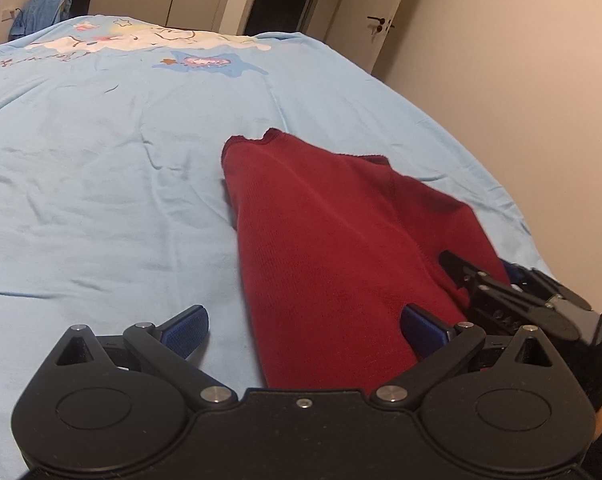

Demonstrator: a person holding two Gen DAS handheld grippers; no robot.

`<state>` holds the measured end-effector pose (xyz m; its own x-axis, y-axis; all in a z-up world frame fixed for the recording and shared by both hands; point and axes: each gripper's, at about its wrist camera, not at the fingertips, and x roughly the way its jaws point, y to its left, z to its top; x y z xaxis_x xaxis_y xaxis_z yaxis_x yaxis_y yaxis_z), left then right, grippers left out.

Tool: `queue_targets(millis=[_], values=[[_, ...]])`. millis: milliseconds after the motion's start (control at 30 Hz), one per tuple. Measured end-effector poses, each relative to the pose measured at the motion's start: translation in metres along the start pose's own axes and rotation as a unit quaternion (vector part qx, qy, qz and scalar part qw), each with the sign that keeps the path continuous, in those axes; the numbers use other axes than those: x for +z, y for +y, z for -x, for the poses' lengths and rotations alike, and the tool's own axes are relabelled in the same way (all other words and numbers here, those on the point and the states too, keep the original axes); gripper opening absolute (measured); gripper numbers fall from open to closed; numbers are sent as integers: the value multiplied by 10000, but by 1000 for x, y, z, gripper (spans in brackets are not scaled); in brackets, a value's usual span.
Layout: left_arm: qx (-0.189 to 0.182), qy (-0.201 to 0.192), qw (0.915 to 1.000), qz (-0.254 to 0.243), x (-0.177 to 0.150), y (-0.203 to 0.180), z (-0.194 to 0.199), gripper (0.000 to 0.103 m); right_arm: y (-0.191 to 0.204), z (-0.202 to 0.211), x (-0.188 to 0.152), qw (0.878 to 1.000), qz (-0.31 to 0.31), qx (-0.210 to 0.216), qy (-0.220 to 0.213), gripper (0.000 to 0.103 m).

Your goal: Fold small clothes

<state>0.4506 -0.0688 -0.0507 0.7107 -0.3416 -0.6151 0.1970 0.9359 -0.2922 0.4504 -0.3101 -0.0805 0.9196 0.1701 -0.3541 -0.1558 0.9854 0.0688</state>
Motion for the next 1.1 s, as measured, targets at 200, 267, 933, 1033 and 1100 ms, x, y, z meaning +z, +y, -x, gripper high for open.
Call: queue_targets(millis=[200,267,933,1033,1100], values=[[24,-54,9998,182,-8,9,-5,96,-55,5,-9,9856,-1599,523,-177,78],[11,-91,9998,184,-10,9,-5,95,-63,9,-12,9808,-1825,610,-330,43],[-45,-16,9999,147,-7,8,-7,97,-62,0,-12,9824,-1693,783,-129,45],[-63,32,9999,107,-2,7,-9,96,-65,-2,-14,9811,-1745,828,-76,44],[-99,63,9999,81,1,5,-10,91,-63,-3,-13,9820,-1688,849,-52,38]])
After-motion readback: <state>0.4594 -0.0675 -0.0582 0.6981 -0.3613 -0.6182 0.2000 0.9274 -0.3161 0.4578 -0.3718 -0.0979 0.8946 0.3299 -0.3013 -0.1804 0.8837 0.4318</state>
